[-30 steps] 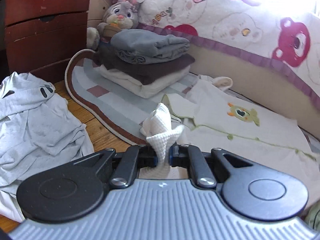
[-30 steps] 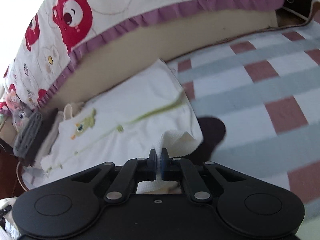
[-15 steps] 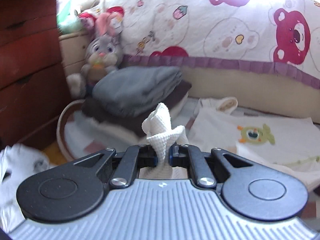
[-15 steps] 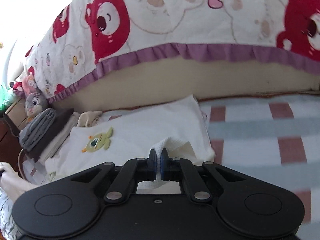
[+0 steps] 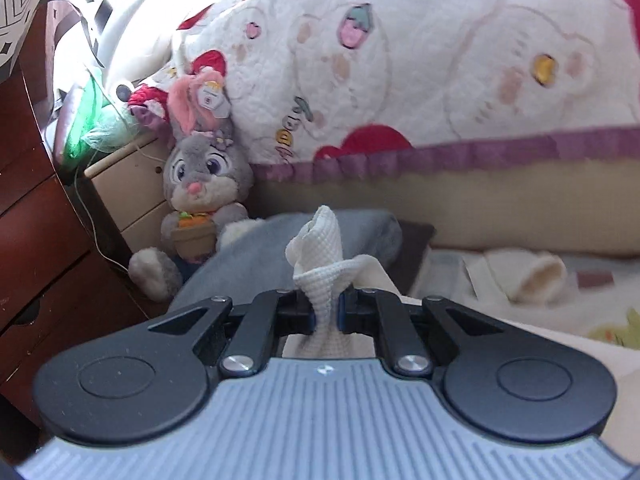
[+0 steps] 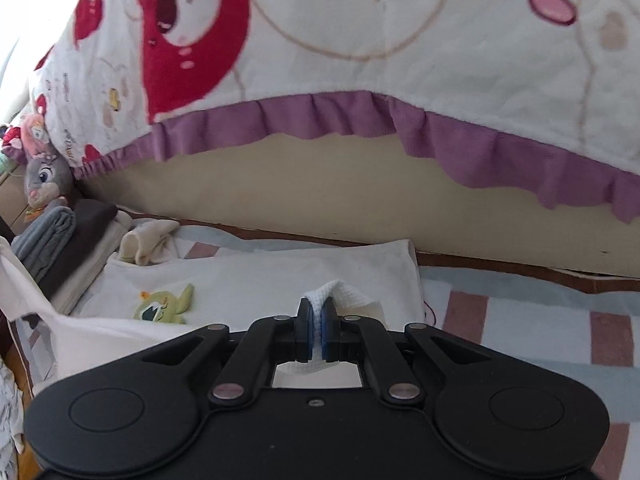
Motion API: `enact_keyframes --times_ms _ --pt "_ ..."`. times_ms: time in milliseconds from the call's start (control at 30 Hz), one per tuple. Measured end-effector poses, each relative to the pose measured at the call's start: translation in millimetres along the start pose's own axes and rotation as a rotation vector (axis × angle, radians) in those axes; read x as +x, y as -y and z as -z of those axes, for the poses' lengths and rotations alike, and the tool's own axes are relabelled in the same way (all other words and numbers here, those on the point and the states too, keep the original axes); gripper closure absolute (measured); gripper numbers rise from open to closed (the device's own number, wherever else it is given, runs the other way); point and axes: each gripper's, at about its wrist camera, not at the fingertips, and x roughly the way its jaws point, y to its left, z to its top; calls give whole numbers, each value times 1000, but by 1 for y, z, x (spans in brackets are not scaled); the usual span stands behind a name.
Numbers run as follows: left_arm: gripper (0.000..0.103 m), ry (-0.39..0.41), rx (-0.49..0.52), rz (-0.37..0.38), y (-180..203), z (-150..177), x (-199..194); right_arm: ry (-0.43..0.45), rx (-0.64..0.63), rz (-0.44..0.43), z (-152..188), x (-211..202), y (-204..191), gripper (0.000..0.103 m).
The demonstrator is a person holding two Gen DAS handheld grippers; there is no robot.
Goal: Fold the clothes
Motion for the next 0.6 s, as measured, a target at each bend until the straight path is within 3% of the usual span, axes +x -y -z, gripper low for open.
enact_keyframes --times_ms 167,333,467,600 --pt "94 -23 -62 -36 10 -35 42 -78 115 3 -14 29 10 99" --pt "94 -55 -47 -44 44 -54 86 -134 231 3 -24 60 22 98" --pt "94 -78 -103 -73 65 -65 127 -85 368 -1 -21 78 36 98" --pt "94 -70 -147 -75 84 -68 158 49 345 49 -13 91 34 98"
